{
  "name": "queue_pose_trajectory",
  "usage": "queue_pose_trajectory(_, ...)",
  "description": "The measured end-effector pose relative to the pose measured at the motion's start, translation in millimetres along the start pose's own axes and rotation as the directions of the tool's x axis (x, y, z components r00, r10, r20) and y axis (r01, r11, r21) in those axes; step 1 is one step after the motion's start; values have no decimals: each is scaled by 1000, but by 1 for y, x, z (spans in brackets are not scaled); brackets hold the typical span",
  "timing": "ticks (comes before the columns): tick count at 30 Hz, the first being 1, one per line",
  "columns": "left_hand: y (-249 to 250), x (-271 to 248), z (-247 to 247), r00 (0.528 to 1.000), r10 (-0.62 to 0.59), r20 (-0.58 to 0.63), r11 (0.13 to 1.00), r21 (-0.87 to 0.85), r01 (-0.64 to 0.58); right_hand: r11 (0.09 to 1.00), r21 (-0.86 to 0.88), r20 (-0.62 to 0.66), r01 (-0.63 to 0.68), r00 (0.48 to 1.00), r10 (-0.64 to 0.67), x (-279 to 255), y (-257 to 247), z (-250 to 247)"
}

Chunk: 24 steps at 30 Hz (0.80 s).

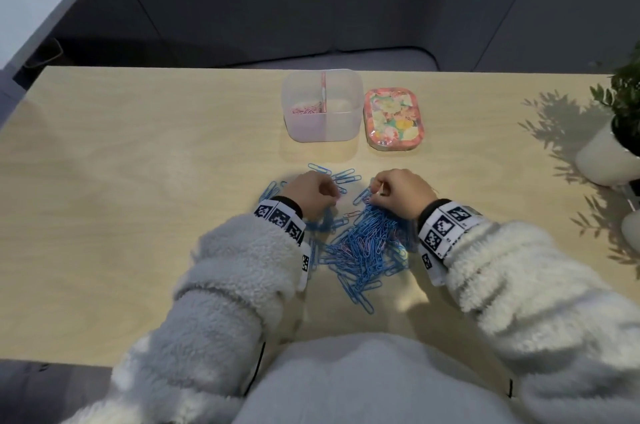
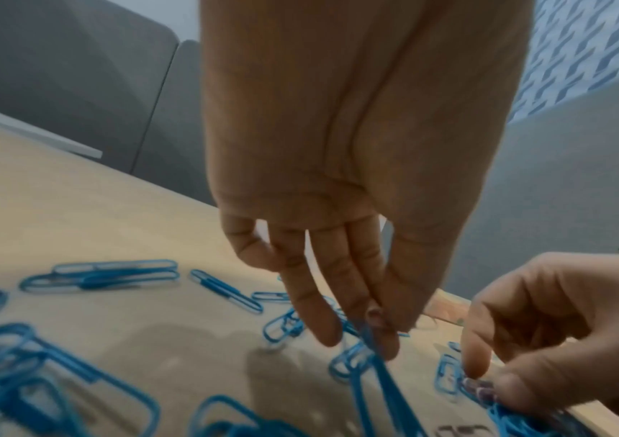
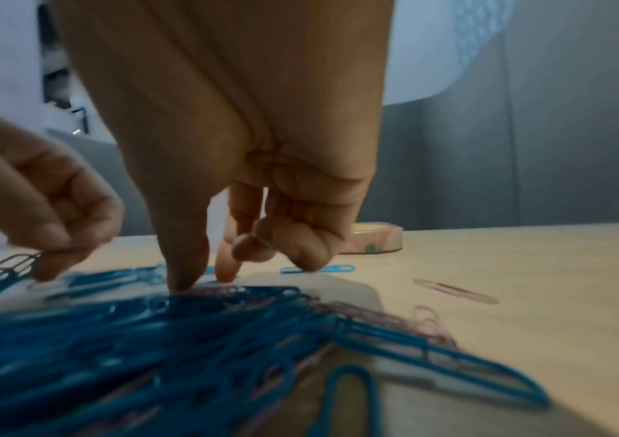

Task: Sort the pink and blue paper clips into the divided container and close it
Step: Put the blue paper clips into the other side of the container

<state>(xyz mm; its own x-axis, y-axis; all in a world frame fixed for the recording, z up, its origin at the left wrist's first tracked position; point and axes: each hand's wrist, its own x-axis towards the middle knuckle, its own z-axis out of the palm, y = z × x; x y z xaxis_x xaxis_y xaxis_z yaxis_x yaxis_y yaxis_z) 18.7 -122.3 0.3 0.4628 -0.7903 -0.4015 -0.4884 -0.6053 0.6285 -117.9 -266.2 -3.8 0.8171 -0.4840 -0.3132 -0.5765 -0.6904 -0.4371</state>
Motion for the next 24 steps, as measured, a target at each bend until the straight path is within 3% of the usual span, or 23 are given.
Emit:
queue_pose_trajectory(2,-2,-3,-2,999,-35,-15,992,124,36,998,-65,18,21,1000,-20,4,-4,5)
queue_pose_trajectory(4,-2,-4,-2,999,-27,-43,993,113,32,999,-34,21,40,999,-40,5,-5,5)
queue_pose_trajectory(8,6,-2,5,1000,13,15,997,-71,-11,949,313,-47,18,999,-3,2,6,-3)
queue_pose_trajectory(12,15,5,20,999,-5,41,996,84,1,698,711,-2,-83,993,121,-10,14,-15)
queue_pose_trajectory(15,18,5,31,996,79,38,941,328,-87,594,791,57,-150,983,173,-16,24,-19)
queue_pose_trajectory(18,18,6,37,990,142,16,885,447,-134,478,844,158,-244,964,214,-20,34,-18)
queue_pose_trajectory(22,22,4,36,989,141,32,886,443,-141,216,921,284,-325,938,199,-25,33,-20)
queue_pose_trajectory(24,24,3,32,995,98,19,929,355,-99,176,930,289,-322,939,187,-26,31,-20)
